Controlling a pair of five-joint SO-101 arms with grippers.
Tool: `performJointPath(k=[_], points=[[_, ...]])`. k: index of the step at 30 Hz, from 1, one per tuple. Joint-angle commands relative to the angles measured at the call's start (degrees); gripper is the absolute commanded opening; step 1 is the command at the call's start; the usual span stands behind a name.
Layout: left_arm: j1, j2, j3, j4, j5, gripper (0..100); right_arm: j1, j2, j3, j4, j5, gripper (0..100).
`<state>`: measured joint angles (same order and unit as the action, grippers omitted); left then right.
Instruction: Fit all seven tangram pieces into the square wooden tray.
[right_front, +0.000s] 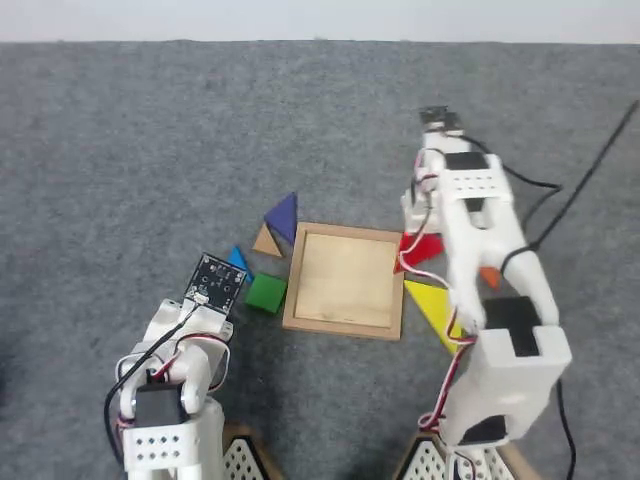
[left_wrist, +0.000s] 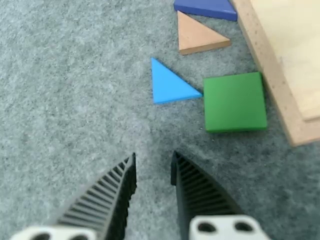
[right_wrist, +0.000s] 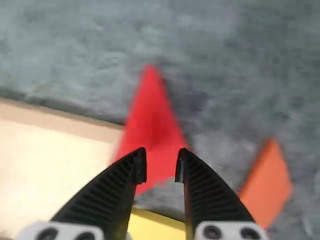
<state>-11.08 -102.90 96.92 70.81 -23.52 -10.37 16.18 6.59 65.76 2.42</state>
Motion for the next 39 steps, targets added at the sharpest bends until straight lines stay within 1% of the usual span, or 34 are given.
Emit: performJointPath(k=[1,8,16,20,24,28,31,34,37,39], points=[[-0.26,-1.14,-0.40,0.35,-0.35,11,-3.91,0.22,-0.35,-0.84,0.88,10.5],[-0.26,-1.14,-0.40,0.35,-0.35,11,-8.48,4.00,-0.35,1.01,0.88,10.5],[-0.26,-1.14,-0.40,0.26,-0.35,11,-14.46,1.71,0.70,4.18,0.35,10.4],[-0.26,-1.14,-0.40,0.18,-0.35,11,-17.01,-2.07,6.33,2.42,0.26,10.4],[-0.26,-1.14,-0.40,0.18,-0.35,11,-17.54,-7.25,11.60,0.22,0.88,10.5],[-0.26,-1.14,-0.40,0.09,-0.35,11,-20.09,-15.43,16.53,-1.71,5.36,10.6],[-0.26,-1.14,-0.40,0.09,-0.35,11,-21.58,-23.34,19.34,-2.33,5.63,10.6],[-0.26,-1.14,-0.40,0.09,-0.35,11,-19.12,-30.11,20.04,-1.63,5.63,10.6],[-0.26,-1.14,-0.40,0.18,-0.35,11,-12.79,-33.80,19.78,-0.31,5.36,10.5],[-0.26,-1.14,-0.40,0.18,-0.35,11,-7.96,-33.10,19.78,0.57,3.87,10.5]])
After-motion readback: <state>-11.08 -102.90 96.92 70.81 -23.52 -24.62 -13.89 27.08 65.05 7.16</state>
